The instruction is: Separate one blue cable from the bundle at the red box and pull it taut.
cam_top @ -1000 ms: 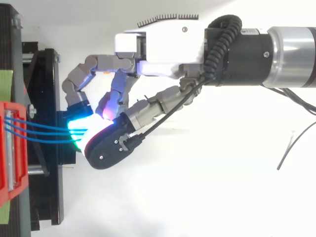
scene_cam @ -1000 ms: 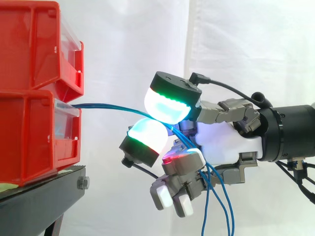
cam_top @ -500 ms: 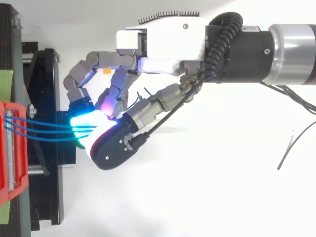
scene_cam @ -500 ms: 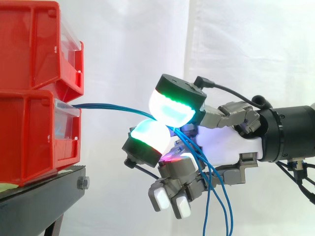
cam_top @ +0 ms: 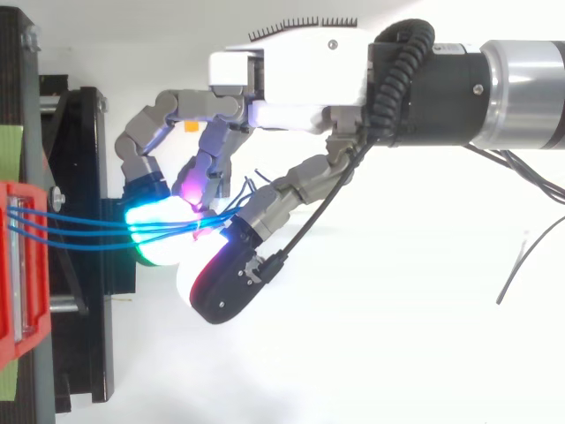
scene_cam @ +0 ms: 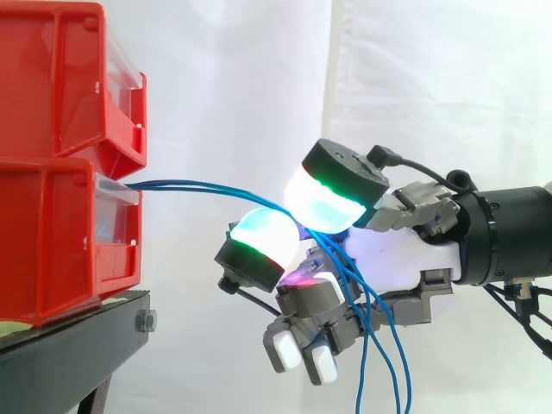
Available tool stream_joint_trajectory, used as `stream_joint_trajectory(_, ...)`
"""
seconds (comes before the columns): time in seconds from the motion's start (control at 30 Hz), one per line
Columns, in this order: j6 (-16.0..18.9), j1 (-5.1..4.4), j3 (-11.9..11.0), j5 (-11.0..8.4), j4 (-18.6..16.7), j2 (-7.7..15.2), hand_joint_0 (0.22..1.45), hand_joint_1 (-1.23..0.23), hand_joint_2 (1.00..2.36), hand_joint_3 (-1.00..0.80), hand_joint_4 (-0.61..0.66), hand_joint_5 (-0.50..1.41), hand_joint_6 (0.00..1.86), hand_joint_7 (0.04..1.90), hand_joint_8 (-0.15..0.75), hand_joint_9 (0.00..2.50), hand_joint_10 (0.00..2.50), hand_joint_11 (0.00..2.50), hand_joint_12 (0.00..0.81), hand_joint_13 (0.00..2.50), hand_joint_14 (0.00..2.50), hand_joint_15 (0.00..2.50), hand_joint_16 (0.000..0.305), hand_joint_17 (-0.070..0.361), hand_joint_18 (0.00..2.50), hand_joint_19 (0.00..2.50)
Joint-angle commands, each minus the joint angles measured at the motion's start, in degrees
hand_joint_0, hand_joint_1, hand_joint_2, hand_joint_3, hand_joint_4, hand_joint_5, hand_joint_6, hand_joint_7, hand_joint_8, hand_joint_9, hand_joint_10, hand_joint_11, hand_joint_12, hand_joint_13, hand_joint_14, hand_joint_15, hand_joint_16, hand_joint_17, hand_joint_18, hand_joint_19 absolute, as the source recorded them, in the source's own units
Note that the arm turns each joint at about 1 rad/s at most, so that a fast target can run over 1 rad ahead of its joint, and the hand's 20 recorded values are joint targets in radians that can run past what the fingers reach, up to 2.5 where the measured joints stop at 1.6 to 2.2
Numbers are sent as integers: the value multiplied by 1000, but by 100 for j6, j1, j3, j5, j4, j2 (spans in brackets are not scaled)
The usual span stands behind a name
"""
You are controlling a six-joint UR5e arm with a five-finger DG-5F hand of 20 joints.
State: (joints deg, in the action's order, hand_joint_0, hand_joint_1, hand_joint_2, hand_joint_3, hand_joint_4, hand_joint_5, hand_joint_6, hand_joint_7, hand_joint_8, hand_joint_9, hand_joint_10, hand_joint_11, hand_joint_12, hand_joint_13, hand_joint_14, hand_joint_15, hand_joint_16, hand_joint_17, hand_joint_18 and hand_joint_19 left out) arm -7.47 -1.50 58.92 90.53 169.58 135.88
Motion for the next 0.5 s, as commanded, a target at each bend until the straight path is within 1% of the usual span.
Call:
stream_joint_trajectory(0.0, 0, 0, -3, 0, -4, 0, 426, -808, 1000, -500, 11, -174, 859, 1077, 334, 1115, 25, 1178, 434, 851, 22, 687, 59, 133, 907, 798)
stream_joint_trajectory(0.07, 0, -9, -3, 0, -4, 0, 424, -745, 1000, -500, 16, -172, 852, 1060, 341, 1117, 24, 1175, 438, 857, 22, 688, 60, 134, 919, 802)
stream_joint_trajectory(0.13, 9, 0, -3, 0, -13, 0, 443, -697, 1000, -500, 18, -169, 842, 1078, 330, 1120, 25, 1168, 434, 858, 24, 688, 58, 130, 920, 816)
stream_joint_trajectory(0.17, 9, 0, 5, 0, -22, 0, 476, -651, 1000, -500, 6, -167, 836, 1102, 324, 1123, 27, 1170, 425, 858, 24, 694, 55, 124, 901, 832)
stream_joint_trajectory(0.2, 9, 0, 5, 0, -22, 0, 492, -636, 1000, -500, 1, -167, 833, 1112, 314, 1121, 27, 1179, 419, 858, 25, 695, 54, 120, 891, 841)
stream_joint_trajectory(0.23, 9, 0, -3, 0, -22, 0, 537, -589, 1000, -500, -17, -165, 829, 1135, 303, 1135, 30, 1205, 404, 851, 25, 700, 50, 113, 875, 859)
stream_joint_trajectory(0.3, 0, 0, -3, 0, -22, 0, 580, -584, 1000, -500, -25, -164, 827, 1152, 290, 1136, 29, 1209, 393, 850, 26, 704, 48, 108, 859, 861)
stream_joint_trajectory(0.33, 0, 0, -3, 0, -22, 0, 609, -604, 1000, -500, -28, -163, 827, 1153, 292, 1137, 29, 1191, 390, 851, 26, 707, 47, 106, 856, 865)
stream_joint_trajectory(0.4, 0, 0, -3, 0, -13, 0, 626, -622, 1000, -497, -40, -161, 829, 1150, 287, 1138, 30, 1203, 390, 852, 27, 697, 47, 105, 859, 867)
stream_joint_trajectory(0.47, 0, 0, -3, 0, -13, 0, 629, -645, 1004, -445, -49, -160, 831, 1158, 292, 1137, 31, 1209, 391, 852, 27, 702, 47, 105, 865, 867)
